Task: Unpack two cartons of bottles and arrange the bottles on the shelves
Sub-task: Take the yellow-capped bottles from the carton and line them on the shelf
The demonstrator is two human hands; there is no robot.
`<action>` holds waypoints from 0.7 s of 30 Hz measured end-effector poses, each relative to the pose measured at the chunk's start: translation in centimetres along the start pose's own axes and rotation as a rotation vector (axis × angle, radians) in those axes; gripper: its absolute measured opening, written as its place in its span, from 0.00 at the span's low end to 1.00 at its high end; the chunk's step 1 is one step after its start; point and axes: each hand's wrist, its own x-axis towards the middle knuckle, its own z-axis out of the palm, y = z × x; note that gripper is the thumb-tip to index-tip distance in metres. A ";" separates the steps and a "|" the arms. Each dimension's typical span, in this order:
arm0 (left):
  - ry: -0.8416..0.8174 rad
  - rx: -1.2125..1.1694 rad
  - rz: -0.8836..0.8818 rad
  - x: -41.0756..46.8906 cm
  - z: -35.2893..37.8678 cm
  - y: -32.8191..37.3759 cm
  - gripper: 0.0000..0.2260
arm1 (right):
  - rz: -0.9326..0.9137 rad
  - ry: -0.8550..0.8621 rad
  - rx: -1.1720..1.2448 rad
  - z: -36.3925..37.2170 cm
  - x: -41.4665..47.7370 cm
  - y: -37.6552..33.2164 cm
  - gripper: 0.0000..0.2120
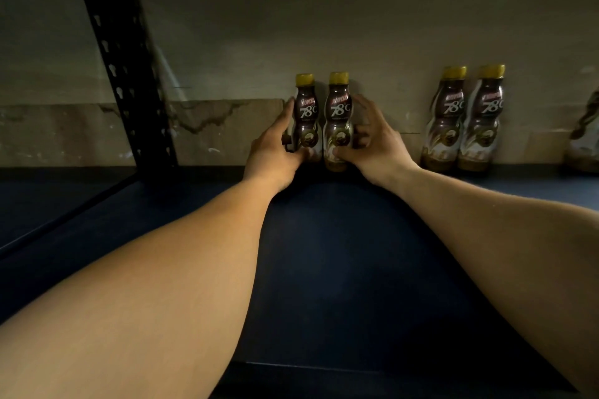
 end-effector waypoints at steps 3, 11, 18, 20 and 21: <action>-0.004 -0.007 -0.008 0.0 0.0 0.0 0.41 | -0.004 0.004 -0.016 0.0 0.0 0.0 0.44; -0.009 0.009 -0.001 -0.1 0.0 0.0 0.41 | -0.019 0.006 -0.031 0.0 -0.1 -0.1 0.43; -0.017 -0.010 0.009 -0.1 -0.1 0.0 0.40 | -0.013 0.004 -0.024 0.0 -0.1 0.0 0.42; -0.023 -0.019 0.017 -0.2 -0.1 0.1 0.40 | -0.015 -0.001 -0.023 0.0 -0.1 0.0 0.42; -0.027 -0.023 0.026 -0.2 -0.1 0.2 0.40 | -0.015 -0.002 -0.023 0.0 -0.1 0.0 0.42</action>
